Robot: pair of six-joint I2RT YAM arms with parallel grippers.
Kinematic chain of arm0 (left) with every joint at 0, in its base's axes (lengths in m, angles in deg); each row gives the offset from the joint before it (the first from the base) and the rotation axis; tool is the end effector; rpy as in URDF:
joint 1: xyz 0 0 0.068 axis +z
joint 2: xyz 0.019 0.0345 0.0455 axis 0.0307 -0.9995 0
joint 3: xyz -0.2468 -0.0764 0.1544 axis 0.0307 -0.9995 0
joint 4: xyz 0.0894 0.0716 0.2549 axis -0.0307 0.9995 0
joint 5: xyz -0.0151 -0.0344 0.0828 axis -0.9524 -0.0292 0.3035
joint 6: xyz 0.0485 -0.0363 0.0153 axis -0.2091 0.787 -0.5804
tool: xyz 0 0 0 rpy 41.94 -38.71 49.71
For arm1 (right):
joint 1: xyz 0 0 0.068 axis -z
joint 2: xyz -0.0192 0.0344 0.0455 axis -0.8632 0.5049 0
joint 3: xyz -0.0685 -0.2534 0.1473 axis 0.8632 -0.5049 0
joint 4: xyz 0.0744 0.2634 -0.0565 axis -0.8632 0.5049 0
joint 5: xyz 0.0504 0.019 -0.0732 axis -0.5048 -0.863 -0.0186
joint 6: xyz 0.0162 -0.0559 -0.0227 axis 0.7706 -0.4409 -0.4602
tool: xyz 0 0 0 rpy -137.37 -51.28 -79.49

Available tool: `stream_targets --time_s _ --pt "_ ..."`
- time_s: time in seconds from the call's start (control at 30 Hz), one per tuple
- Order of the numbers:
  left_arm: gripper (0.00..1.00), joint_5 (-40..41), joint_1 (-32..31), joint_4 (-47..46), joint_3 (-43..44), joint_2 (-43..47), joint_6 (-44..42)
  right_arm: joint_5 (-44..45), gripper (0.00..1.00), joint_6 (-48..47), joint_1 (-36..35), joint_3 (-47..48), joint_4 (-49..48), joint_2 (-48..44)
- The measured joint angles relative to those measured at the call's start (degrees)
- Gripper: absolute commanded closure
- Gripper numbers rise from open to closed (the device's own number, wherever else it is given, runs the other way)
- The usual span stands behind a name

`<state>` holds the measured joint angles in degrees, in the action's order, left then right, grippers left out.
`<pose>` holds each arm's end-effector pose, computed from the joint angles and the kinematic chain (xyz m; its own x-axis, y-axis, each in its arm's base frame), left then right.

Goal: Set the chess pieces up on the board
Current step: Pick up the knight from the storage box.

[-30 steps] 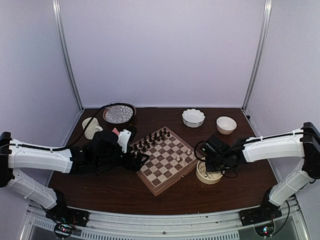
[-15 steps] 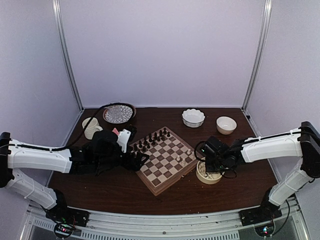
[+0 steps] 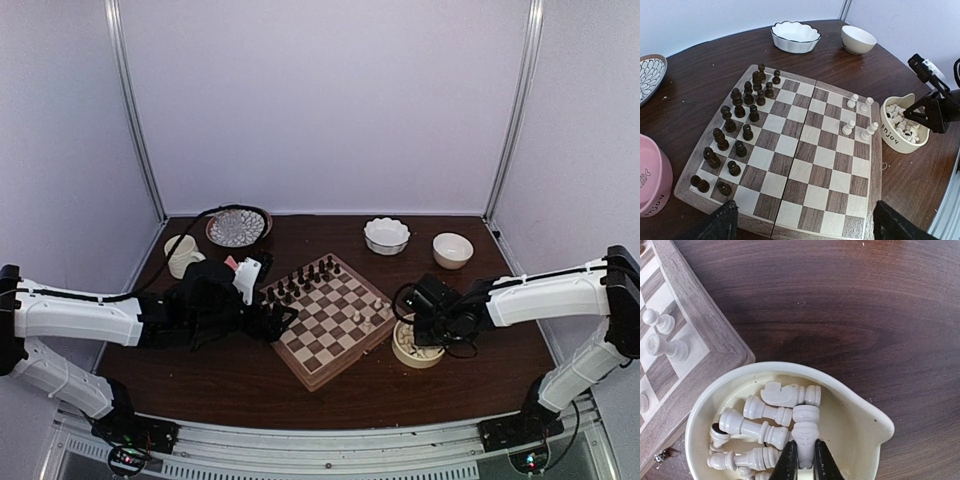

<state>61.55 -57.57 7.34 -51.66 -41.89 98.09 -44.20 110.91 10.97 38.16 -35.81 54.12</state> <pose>0.1707 -0.2380 0.2297 -0.5658 0.0613 -0.8223 0.5459 0.7752 -0.3178 0.1911 0.1949 0.1666 -0.8869 0.0623 -0.4577 0.0341 0.9970 0.0697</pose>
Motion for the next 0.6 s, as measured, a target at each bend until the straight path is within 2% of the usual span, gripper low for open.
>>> stream_targets --time_s 0.2,0.4,0.6 --pt "0.07 -0.11 0.0 0.07 0.0 0.11 0.0 -0.2 0.97 -2.82 0.0 0.0 2.08 -4.2" --pt "0.08 -1.51 0.0 0.04 0.0 0.11 -0.07 -3.67 0.97 -13.46 0.0 0.11 2.12 -10.25" --pt "0.09 -3.58 0.0 -0.04 0.0 0.11 -0.57 -9.09 0.99 -22.62 0.0 5.62 6.34 -10.32"
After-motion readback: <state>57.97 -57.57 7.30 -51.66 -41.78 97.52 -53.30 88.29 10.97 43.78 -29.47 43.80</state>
